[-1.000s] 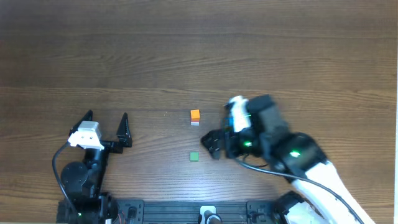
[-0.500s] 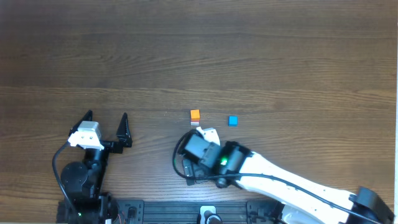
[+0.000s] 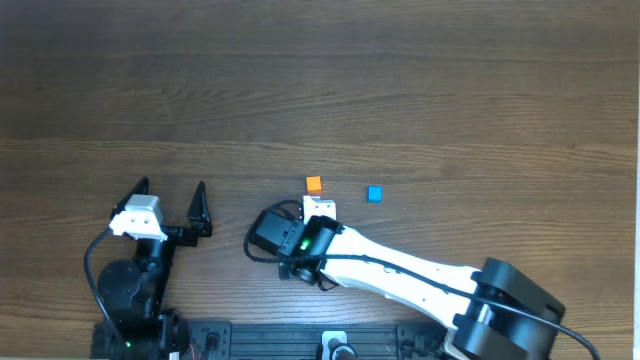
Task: Stack Cubes
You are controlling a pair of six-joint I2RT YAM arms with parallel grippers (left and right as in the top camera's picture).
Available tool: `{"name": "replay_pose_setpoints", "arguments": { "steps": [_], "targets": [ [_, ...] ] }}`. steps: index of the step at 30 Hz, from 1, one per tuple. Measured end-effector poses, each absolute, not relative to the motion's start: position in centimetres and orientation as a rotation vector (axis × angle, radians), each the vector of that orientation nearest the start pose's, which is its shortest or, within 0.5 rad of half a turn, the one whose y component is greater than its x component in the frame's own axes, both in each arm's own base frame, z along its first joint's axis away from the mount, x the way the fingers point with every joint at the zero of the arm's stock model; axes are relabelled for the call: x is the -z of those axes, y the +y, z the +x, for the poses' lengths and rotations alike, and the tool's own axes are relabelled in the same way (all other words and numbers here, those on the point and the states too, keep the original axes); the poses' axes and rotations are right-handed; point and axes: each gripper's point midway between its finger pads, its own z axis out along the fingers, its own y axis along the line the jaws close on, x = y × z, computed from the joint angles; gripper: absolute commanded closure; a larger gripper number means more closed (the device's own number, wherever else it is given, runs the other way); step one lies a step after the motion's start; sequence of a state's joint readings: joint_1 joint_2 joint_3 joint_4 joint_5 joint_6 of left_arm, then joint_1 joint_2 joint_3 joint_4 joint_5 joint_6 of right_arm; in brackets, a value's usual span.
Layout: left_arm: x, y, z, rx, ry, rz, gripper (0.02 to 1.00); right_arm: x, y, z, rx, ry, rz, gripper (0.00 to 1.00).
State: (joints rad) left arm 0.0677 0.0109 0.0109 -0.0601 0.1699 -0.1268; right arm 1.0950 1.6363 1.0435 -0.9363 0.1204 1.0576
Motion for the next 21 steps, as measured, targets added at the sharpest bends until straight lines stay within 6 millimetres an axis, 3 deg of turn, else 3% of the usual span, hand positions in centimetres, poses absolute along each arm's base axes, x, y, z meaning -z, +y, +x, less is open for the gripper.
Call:
{"name": "replay_pose_setpoints", "arguments": {
  "steps": [8,21],
  "targets": [
    [-16.2,-1.2,24.5,0.184,1.633,-0.028,0.02,-3.0,25.4,16.0,0.014,2.98,0.094,0.014],
    [-16.2,-1.2,24.5,0.184,1.633,-0.028,0.02,-2.0,25.9,16.8,0.02,2.967,0.013,0.051]
  ]
}}
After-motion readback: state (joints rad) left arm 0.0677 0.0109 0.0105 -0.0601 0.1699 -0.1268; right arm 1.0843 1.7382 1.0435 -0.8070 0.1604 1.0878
